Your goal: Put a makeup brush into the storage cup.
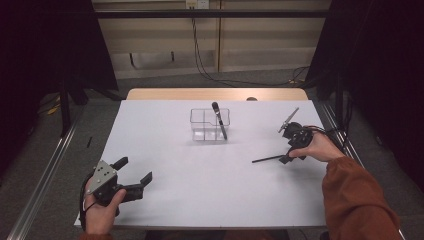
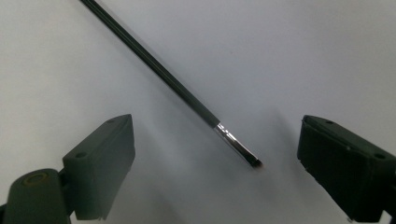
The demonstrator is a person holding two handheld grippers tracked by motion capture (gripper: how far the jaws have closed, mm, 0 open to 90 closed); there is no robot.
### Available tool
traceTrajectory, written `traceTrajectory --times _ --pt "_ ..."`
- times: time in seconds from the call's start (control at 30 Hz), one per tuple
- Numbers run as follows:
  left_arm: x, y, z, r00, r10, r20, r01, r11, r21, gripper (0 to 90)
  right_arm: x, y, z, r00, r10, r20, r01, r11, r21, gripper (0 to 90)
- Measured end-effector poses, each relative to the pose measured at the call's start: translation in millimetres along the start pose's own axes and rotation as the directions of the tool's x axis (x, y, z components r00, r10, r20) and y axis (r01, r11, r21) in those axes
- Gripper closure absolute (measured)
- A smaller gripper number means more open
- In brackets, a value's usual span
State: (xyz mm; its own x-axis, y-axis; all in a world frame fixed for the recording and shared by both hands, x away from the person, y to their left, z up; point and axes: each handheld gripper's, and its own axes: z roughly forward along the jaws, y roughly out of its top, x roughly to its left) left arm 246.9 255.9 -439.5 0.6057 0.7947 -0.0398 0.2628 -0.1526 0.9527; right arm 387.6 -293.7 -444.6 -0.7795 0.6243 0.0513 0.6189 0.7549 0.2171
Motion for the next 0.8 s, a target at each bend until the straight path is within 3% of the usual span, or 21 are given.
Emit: traceTrajectory --times 0.17,0.5,0.57,0.73,0.8 --pt "0.0 -0.3 0.1 1.0 -0.001 0.002 0.001 1.0 0.002 3.4 -0.6 4.1 3.6 0.9993 -0.036 -0.01 0.036 0.999 0.013 25.1" --pt "-1.2 -0.8 2.3 0.9999 0.009 0.01 -0.009 0.9999 0.013 3.5 -2.5 4.8 9.8 0.9974 -0.072 -0.008 0.072 0.996 0.059 36.7" --pt "-1.0 -1.0 2.4 0.9999 0.006 0.009 -0.006 0.9999 0.013 3.4 -1.8 5.2 9.7 0.998 -0.063 -0.004 0.063 0.996 0.062 37.4" --pt "-1.1 -1.4 3.1 0.9999 0.003 0.013 -0.003 0.9999 0.013 3.5 -0.8 4.9 10.8 0.9944 -0.106 0.004 0.106 0.993 0.055 36.2" --pt "-1.3 -1.5 3.4 0.9999 0.001 0.012 -0.001 0.9999 0.014 3.5 -0.1 4.2 12.4 0.9943 -0.105 -0.019 0.105 0.993 0.05 27.6"
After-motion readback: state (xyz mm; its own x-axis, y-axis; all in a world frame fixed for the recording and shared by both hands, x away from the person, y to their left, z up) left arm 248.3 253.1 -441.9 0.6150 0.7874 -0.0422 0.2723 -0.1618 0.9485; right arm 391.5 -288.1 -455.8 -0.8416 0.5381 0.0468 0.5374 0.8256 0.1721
